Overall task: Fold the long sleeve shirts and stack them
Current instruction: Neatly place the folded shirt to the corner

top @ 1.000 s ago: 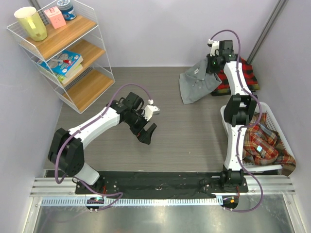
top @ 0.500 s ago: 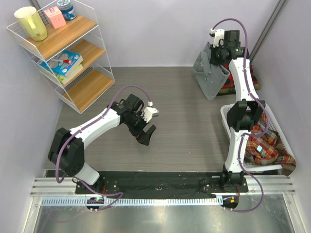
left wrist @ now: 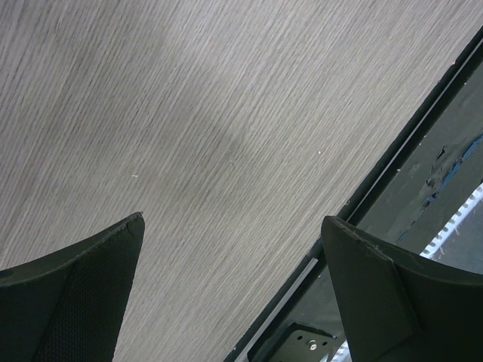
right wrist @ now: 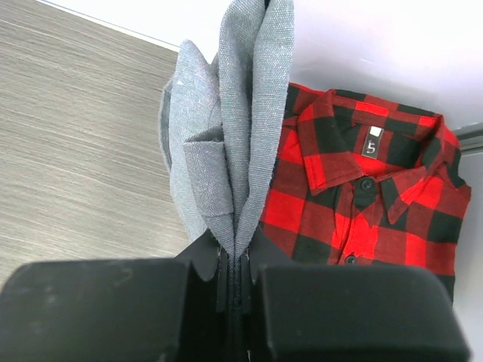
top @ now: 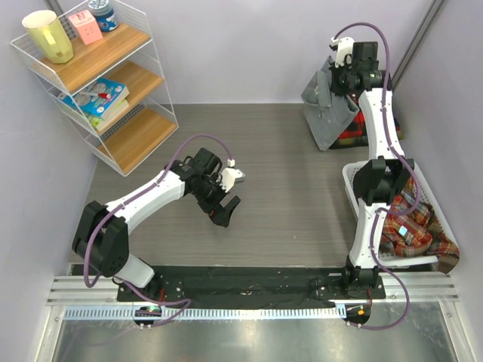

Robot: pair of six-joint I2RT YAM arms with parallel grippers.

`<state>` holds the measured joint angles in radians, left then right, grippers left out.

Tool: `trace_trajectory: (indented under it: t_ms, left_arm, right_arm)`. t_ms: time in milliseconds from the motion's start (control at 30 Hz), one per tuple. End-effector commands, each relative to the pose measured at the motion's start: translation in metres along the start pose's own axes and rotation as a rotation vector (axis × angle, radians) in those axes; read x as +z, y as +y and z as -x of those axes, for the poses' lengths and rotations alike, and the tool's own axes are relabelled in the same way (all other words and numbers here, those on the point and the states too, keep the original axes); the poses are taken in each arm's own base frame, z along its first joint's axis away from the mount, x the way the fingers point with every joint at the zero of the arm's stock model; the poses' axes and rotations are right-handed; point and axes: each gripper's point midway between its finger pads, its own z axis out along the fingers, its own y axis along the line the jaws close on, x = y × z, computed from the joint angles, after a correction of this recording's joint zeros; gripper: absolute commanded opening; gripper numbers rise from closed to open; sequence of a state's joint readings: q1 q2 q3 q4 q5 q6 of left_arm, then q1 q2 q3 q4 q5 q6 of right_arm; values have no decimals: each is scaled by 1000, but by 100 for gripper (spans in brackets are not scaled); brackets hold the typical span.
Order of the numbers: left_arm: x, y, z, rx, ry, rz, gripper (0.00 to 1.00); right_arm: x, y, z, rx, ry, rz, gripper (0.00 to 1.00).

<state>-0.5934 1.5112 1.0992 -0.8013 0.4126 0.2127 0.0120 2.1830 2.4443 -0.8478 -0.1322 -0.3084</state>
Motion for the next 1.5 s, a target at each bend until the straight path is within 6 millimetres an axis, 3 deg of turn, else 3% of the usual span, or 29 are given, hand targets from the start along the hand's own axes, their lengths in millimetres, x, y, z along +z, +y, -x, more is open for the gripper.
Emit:
trace_trajectory:
  t_ms: [0, 267, 533, 700, 1067, 1267, 1400, 1467]
  left_arm:
    - [-7, 1, 4, 18, -37, 18, 100]
    - [-7, 3, 2, 25, -26, 24, 100]
    - [-3, 4, 0, 28, -12, 17, 100]
    - [-3, 4, -2, 31, -3, 16, 100]
    - [-3, 6, -5, 31, 19, 14, 100]
    - [-3, 5, -3, 26, 17, 5, 100]
    - [-2, 5, -2, 19, 24, -2, 100]
    - [-3, 7, -2, 18, 25, 4, 100]
  right_arm:
    - [-55, -37, 64, -35, -202, -124, 1]
    - [-51, -70, 68, -22, -237, -188, 1]
    - [-14, -101, 29, -43, -191, -178, 1]
    - [10, -111, 9, -58, -161, -158, 1]
    - [31, -165, -7, -124, -200, -225, 1]
    - [49, -195, -35, -159, -192, -272, 1]
    - [63, -212, -52, -171, -210, -311, 8]
    - [69, -225, -61, -177, -207, -376, 29]
